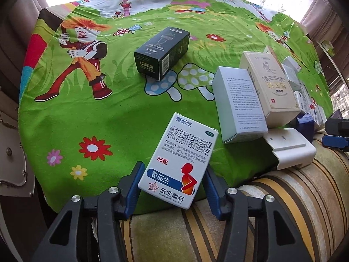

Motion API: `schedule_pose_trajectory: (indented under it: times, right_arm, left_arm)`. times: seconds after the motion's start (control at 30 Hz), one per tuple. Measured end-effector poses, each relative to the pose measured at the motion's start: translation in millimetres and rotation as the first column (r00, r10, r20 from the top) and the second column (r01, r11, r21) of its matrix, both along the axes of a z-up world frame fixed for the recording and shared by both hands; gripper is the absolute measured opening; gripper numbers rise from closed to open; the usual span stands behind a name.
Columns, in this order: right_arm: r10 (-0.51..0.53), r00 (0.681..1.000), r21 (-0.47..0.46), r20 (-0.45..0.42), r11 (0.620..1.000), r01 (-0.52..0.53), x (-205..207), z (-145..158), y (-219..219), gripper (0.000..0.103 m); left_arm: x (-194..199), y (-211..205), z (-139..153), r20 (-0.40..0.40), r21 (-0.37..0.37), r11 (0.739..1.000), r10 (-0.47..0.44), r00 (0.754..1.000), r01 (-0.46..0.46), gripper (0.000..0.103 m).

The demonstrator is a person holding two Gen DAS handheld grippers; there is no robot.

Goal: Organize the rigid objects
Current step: 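Grasp the white red-figure medicine box with the left tool while the right tool grasps the dark blue block, then carry the medicine box with the left tool while the right tool carries the blue block to the purple box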

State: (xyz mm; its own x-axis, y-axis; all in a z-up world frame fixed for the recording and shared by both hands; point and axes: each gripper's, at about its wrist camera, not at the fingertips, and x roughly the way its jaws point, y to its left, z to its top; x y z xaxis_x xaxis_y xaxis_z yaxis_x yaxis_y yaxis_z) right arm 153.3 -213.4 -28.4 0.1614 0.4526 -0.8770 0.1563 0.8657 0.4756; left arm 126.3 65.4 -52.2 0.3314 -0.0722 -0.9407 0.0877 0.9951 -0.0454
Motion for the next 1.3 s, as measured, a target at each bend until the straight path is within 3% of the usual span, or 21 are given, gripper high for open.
schedule_pose_trajectory:
  times: [0.43,0.73,0.9,1.3]
  right_arm:
    - [-0.081,0.995,-0.053,-0.063,0.996,0.078,14.5,-15.0,10.5,0.086]
    - [-0.099,0.992,-0.078,-0.079,0.993,0.093,20.3,-24.7,17.8,0.074]
    - [-0.094,0.992,-0.095,-0.08,0.992,0.087,21.6,-30.9,18.4,0.061]
    - [-0.067,0.998,-0.035,-0.008,0.997,0.067,9.6,-17.9,8.4,0.061]
  left_arm:
    - [-1.9,3.2,0.7,0.011,-0.028,1.0,0.011,1.0,-0.011,0.053]
    - [-2.3,3.1,1.7,0.016,-0.036,0.999,0.019,1.0,-0.018,0.053]
    - [-2.7,2.3,2.3,0.019,-0.038,0.999,0.019,1.0,-0.018,0.052]
    - [-12.4,9.5,15.3,0.07,-0.063,0.997,0.059,0.996,-0.054,0.051]
